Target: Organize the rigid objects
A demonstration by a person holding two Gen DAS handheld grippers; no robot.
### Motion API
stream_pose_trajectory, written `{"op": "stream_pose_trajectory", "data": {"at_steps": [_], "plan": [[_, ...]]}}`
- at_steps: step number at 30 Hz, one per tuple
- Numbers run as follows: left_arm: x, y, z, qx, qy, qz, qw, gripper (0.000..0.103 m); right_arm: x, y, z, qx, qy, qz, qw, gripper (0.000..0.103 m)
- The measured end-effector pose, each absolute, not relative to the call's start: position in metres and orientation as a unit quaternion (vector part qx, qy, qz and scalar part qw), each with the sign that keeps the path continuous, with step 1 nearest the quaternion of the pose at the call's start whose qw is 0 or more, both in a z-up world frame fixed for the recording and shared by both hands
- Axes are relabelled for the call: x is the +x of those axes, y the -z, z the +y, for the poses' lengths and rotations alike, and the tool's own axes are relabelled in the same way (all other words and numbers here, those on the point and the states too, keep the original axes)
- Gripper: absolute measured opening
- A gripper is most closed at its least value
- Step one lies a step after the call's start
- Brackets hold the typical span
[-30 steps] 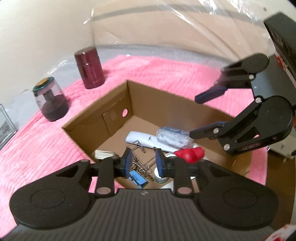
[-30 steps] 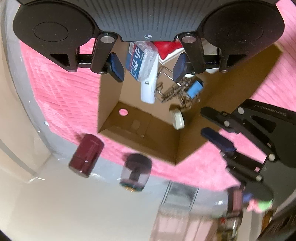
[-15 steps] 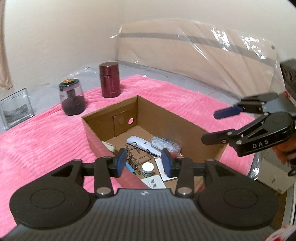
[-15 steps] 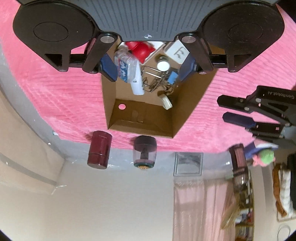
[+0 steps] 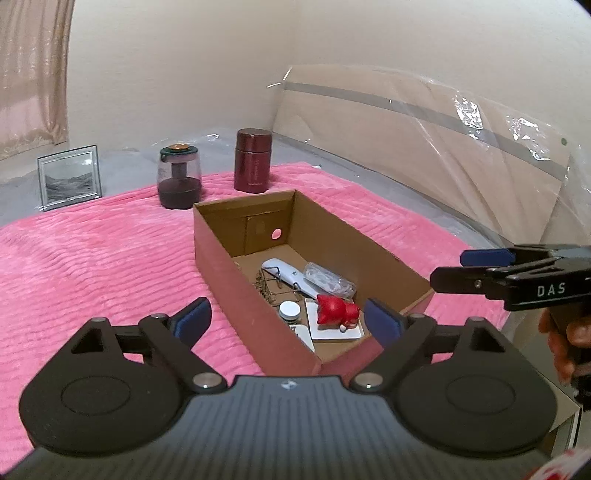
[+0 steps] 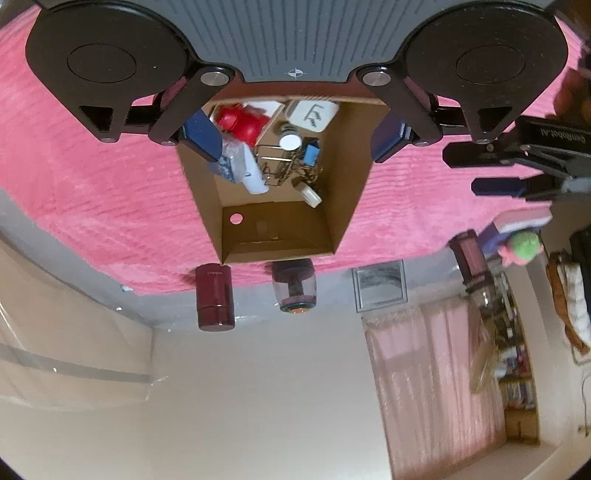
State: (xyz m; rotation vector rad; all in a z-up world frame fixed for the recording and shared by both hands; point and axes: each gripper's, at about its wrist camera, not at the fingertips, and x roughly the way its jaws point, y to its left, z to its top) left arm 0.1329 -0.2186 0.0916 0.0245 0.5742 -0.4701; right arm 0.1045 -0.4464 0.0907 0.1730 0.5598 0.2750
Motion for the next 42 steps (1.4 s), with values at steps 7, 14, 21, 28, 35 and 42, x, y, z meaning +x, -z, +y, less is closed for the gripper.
{"op": "stream_pose_trajectory", "data": {"at_steps": [7,14,21,28,35,42], "plan": [[0.103,-0.086,-0.217,-0.006,0.211,0.275,0.938,0.095,0.084,-0.085,-0.456,0.151,-0.115,0.27,0.944,0.088],[0.078,-0.083,-0.209,-0.027,0.193,0.274,0.942,0.101,0.06,-0.079,-0.46,0.197,-0.101,0.271,0.937,0.089],[0.058,-0.08,-0.191,-0.045,0.163,0.279,0.945,0.102,0.038,-0.071,-0.458,0.214,-0.088,0.276,0.933,0.092],[0.039,-0.07,-0.176,-0.045,0.123,0.285,0.95,0.102,0.021,-0.068,-0.437,0.17,-0.08,0.276,0.943,0.092],[0.018,-0.061,-0.168,-0.04,0.107,0.298,0.948,0.1,0.009,-0.061,-0.404,0.104,-0.082,0.278,0.951,0.092],[0.007,-0.047,-0.161,-0.045,0.094,0.312,0.944,0.096,0.004,-0.047,-0.378,0.08,-0.095,0.295,0.947,0.092]]}}
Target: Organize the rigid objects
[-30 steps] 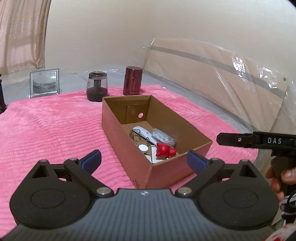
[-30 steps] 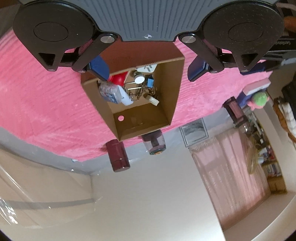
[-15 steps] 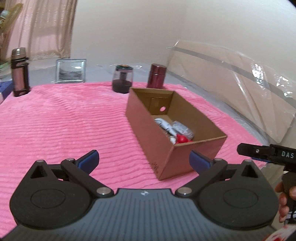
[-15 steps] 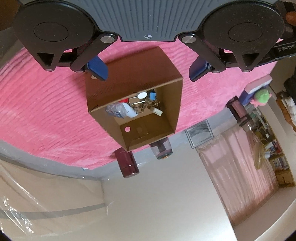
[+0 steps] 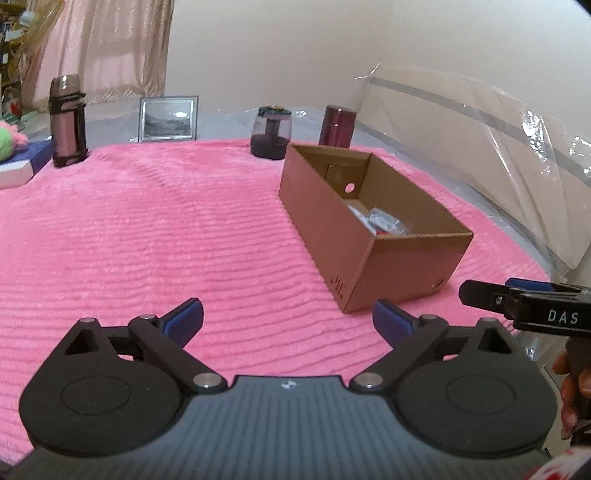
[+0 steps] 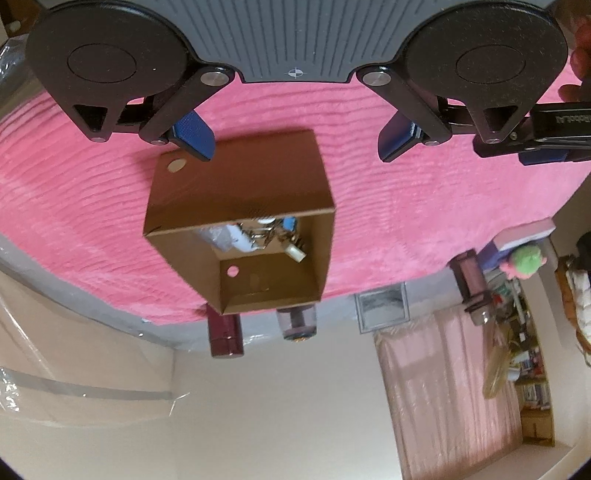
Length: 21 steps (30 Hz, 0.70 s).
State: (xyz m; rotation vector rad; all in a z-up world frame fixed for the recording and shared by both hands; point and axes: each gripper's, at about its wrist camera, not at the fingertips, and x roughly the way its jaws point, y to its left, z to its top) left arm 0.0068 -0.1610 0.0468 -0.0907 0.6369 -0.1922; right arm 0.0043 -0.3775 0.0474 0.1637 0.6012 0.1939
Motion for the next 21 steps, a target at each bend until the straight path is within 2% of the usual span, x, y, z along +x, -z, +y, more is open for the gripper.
{"op": "stream_pose_trajectory", "data": {"at_steps": [21], "plan": [[-0.007,-0.011,-0.152,-0.044,0.054,0.354,0.933,0.095,-0.003,-0.014,-0.355,0.063,-0.099,0.336,0.935,0.092]]}}
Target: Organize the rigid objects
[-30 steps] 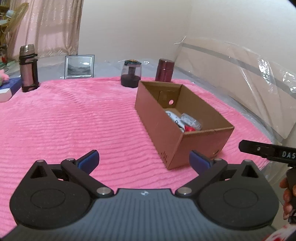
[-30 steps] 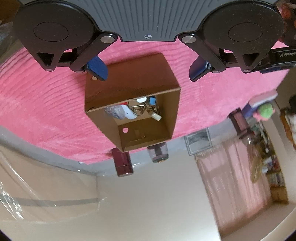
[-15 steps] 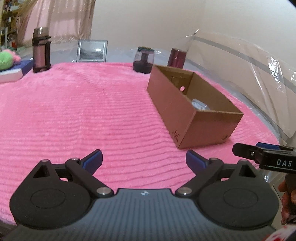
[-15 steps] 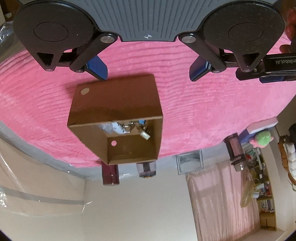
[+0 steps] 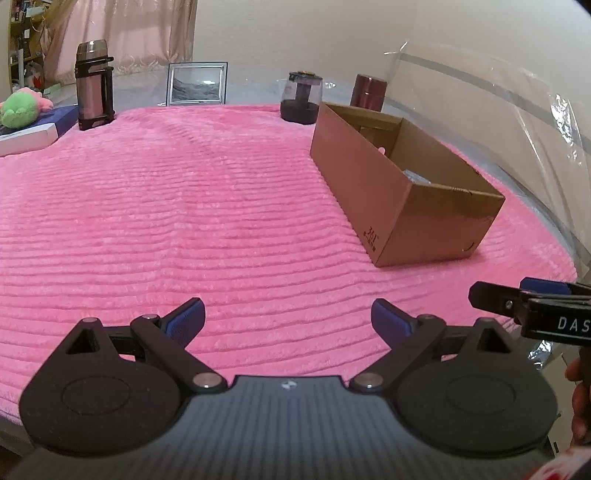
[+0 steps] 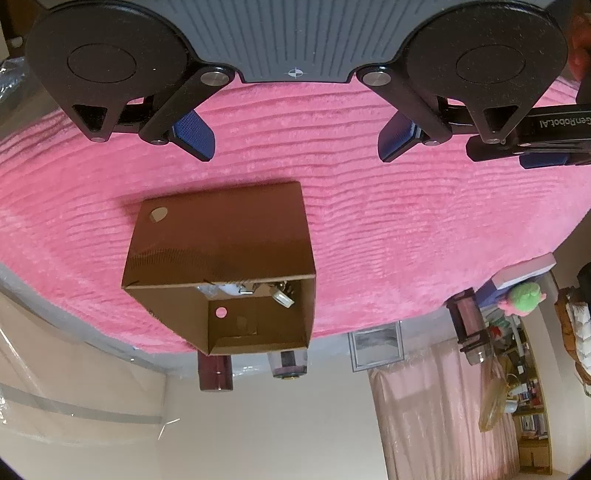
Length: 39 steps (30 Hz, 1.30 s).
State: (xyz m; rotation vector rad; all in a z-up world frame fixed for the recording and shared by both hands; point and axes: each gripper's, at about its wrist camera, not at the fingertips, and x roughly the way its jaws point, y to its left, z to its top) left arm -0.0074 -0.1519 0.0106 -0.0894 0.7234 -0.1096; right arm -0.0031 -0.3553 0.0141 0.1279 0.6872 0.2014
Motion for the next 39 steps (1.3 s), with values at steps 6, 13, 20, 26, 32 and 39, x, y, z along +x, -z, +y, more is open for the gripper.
{"op": "stream_pose_trajectory", "data": {"at_steps": [6,13,20,26,32,39], "plan": [[-0.008,-0.01,-0.158,-0.035,0.054,0.355,0.932,0.095,-0.003,-0.013,-0.356,0.055,-0.09,0.337,0.935,0.092],[-0.009,-0.009,-0.162,-0.028,0.05,0.356,0.933,0.095,-0.003,-0.012,-0.357,0.053,-0.089,0.339,0.935,0.092],[-0.009,-0.009,-0.164,-0.027,0.047,0.356,0.933,0.095,-0.003,-0.013,-0.357,0.053,-0.091,0.337,0.935,0.092],[-0.008,-0.009,-0.163,-0.028,0.046,0.356,0.933,0.095,-0.003,-0.013,-0.357,0.053,-0.092,0.337,0.936,0.092],[-0.008,-0.009,-0.163,-0.027,0.045,0.355,0.933,0.095,-0.003,-0.013,-0.357,0.053,-0.091,0.337,0.936,0.092],[-0.007,-0.011,-0.165,-0.026,0.047,0.353,0.934,0.095,-0.002,-0.015,-0.359,0.054,-0.089,0.334,0.937,0.092]]}}
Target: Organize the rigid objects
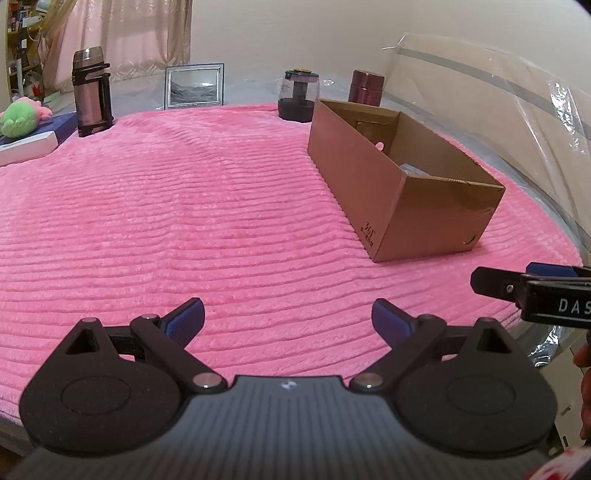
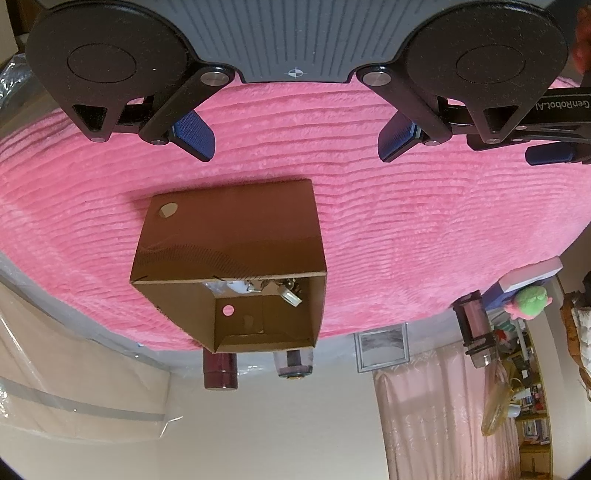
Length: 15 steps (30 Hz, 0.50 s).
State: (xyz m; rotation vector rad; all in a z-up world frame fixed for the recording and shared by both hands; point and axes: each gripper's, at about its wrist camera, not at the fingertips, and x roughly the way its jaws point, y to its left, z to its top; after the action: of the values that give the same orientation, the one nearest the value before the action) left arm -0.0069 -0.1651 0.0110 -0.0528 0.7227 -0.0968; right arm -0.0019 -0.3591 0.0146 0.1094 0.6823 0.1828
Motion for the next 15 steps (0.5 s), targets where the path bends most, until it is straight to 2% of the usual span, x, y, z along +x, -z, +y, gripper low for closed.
{"op": "stream_pose_trajectory", "data": {"at_steps": [15], "plan": [[-0.0052,-0.012,-0.1673,-0.025,0.051,0.352,0.934,0.095,-0.0027,-0.0168,-0.3596,0.054,-0.09,0.334,0.937,0.092]]}}
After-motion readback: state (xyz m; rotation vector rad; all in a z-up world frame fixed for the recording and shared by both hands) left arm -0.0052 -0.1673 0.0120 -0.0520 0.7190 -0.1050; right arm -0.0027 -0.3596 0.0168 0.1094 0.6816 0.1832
